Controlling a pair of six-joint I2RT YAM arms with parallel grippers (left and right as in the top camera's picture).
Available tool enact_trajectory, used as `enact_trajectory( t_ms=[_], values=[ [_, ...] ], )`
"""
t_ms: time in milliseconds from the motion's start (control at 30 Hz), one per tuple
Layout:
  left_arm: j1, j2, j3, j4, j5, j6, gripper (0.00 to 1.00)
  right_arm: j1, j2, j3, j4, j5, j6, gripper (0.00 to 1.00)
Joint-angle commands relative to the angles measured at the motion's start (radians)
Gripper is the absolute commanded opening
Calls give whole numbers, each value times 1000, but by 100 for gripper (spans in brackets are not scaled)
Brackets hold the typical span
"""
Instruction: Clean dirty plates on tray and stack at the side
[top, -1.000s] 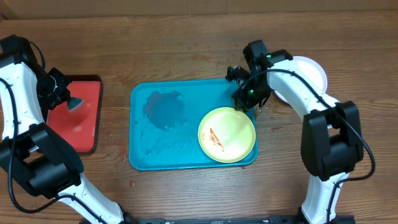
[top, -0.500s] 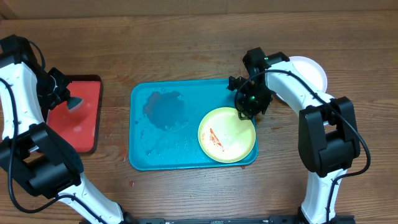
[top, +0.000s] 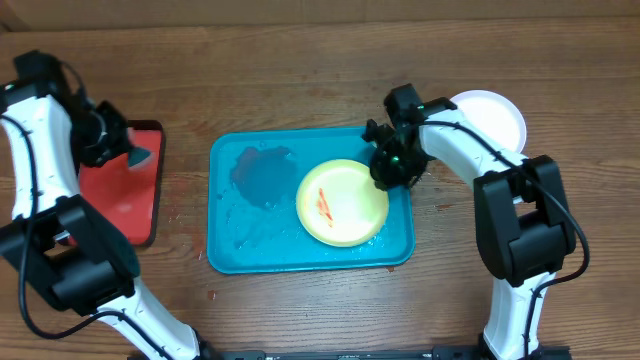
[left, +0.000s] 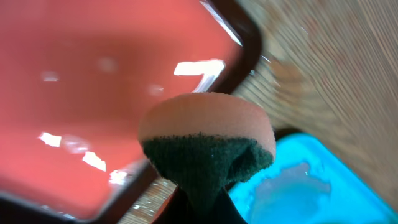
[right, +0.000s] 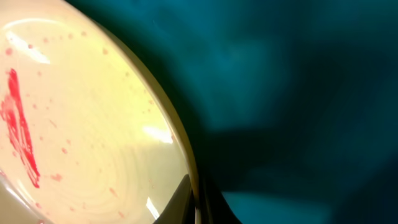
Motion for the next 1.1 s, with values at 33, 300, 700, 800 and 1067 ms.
enact_trajectory(
  t_ms=[33, 300, 700, 800, 1067],
  values=[
    [-132, -28, -8, -8, 68, 74, 4, 101, 0, -14, 103, -11, 341, 4],
    [-340, -28, -8, -17, 63, 77, 4, 143, 0, -14, 143, 58, 462, 23],
    [-568, -28, -19, -45, 65, 85, 4, 169, 4, -45, 83, 94, 519, 4],
    [-630, -28, -55, -34, 66, 82, 4, 171, 5, -45, 122, 94, 549, 4],
    [-742, -28, -269, 167, 68, -42, 4, 171, 5, -45, 172, 95, 567, 4]
  ],
)
